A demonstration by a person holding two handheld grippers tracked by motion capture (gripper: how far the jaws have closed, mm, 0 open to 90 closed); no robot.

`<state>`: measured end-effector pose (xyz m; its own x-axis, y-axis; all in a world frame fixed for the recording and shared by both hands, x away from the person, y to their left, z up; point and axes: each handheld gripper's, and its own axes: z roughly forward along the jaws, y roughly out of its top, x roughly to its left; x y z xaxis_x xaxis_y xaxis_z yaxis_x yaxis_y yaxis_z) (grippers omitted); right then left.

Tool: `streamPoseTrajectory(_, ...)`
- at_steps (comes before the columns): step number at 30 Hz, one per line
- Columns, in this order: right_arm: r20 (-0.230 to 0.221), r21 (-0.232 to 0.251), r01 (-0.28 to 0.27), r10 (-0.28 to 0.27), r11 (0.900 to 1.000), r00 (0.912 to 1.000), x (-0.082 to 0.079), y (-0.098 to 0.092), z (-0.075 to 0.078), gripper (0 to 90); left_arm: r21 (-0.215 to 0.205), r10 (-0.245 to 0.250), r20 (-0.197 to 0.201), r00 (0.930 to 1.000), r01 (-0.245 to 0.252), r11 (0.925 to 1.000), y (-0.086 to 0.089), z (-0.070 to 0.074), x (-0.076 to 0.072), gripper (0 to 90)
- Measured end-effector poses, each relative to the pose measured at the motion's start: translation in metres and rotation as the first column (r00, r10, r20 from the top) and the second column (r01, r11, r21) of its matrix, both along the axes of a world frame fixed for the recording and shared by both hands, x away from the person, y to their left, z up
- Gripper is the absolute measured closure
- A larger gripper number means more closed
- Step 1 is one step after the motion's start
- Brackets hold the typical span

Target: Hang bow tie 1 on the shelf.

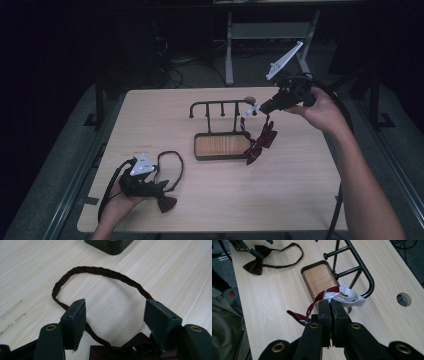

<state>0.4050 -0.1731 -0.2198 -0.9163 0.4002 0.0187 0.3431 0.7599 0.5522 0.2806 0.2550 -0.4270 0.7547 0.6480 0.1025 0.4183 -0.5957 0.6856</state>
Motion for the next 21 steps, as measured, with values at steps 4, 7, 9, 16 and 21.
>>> streamPoseTrajectory(4, -0.015, -0.006, 0.018, -0.018, 1.000, 0.9997, 0.008, -0.002, -0.005, 87.5, -0.002, -0.001, -0.001, 1.0000, 0.001, 1.0000, 0.000, -0.001, 0.000, 34.8)
streamPoseTrajectory(7, -0.030, -0.014, 0.035, -0.035, 0.999, 0.9989, 0.014, -0.005, -0.011, 87.4, -0.006, -0.001, 0.001, 1.0000, 0.001, 1.0000, -0.001, -0.001, 0.000, 34.8)
streamPoseTrajectory(9, -0.040, -0.015, 0.047, -0.048, 0.999, 0.9981, 0.017, -0.007, -0.014, 87.4, -0.007, -0.001, 0.001, 1.0000, 0.001, 1.0000, -0.001, -0.001, 0.000, 34.8)
streamPoseTrajectory(16, -0.070, -0.030, 0.091, -0.093, 0.995, 0.9932, 0.027, -0.015, -0.026, 87.4, 0.000, -0.004, -0.004, 1.0000, 0.004, 1.0000, -0.002, -0.001, 0.000, 34.8)
streamPoseTrajectory(21, -0.085, -0.045, 0.105, -0.109, 0.993, 0.9904, 0.034, -0.016, -0.033, 87.3, -0.001, -0.005, -0.006, 1.0000, 0.005, 1.0000, -0.002, -0.002, 0.000, 34.8)
